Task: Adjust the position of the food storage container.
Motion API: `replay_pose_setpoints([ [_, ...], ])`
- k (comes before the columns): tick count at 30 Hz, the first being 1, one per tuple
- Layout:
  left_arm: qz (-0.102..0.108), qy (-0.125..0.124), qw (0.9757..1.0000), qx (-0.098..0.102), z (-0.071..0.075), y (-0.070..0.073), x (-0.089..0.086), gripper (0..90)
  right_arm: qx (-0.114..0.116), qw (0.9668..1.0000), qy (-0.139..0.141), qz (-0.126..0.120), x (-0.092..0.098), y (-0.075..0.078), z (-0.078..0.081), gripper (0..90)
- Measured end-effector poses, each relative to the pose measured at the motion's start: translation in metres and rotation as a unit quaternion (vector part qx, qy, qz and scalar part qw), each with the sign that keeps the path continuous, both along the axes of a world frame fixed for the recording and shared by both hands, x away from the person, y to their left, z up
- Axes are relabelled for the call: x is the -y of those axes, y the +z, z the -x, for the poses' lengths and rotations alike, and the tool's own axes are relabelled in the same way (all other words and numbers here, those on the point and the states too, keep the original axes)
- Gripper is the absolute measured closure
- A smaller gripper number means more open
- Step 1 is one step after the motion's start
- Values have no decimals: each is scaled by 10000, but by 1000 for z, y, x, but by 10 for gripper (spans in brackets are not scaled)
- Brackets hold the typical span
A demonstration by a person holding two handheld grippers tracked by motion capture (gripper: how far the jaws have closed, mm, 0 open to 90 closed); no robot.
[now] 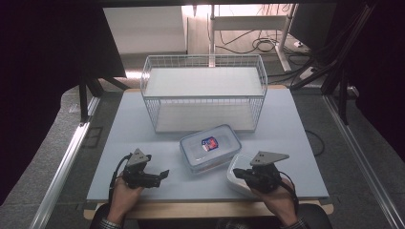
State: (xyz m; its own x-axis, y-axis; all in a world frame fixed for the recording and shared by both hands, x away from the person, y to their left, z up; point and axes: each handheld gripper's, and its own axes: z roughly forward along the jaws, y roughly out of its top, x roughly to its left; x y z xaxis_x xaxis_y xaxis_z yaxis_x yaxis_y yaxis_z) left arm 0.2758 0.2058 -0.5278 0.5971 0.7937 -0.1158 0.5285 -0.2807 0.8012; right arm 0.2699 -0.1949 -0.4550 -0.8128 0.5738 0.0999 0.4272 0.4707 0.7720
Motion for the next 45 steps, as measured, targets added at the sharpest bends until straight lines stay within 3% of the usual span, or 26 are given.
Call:
replay_pose_setpoints([
  [10,-45,37,10000,-38,0,-1,1,54,-95,9986,383,349,-8,-9,22,892],
  [14,-54,53,9998,-176,-1,-1,1,63,-191,9975,270,626,3,-22,25,891],
  [16,-50,73,9997,-214,-1,-1,1,63,-311,9984,262,404,14,-24,23,891],
  [18,-40,90,9997,-227,-2,-2,0,62,-247,9983,249,473,21,-23,23,892],
  [22,-48,82,9997,-214,-2,-2,0,60,-226,9980,0,583,37,-22,20,892],
  [25,-54,75,9997,-210,-2,-2,0,59,-287,9966,-395,665,53,-21,15,892],
  [29,-66,91,9997,-233,-2,-2,1,60,-308,9962,-638,517,62,-16,11,892],
  [31,-42,102,9997,-237,-2,-2,1,60,-229,9977,-542,345,57,-11,10,891],
  [35,-43,110,9996,-238,-2,-2,1,60,-105,9988,-401,267,39,-4,0,889],
  [36,-51,112,9996,-240,-2,-1,0,60,-51,9987,-359,350,26,-1,-10,878],
  [37,-51,112,9996,-240,-2,-1,0,60,-51,9987,-359,350,26,-1,-10,878],
  [38,-64,113,9996,-238,-2,-2,1,60,11,9989,-266,389,10,-1,-24,879],
  [40,-68,105,9996,-246,-2,-2,0,60,-27,9984,-230,511,-2,-4,-36,879],
  [44,-86,83,9996,-255,-2,-2,0,60,-95,9956,-245,894,-19,-17,-52,890],
  [45,-84,88,9996,-261,-2,-2,1,60,-104,9959,-225,872,-19,-18,-53,891],
])
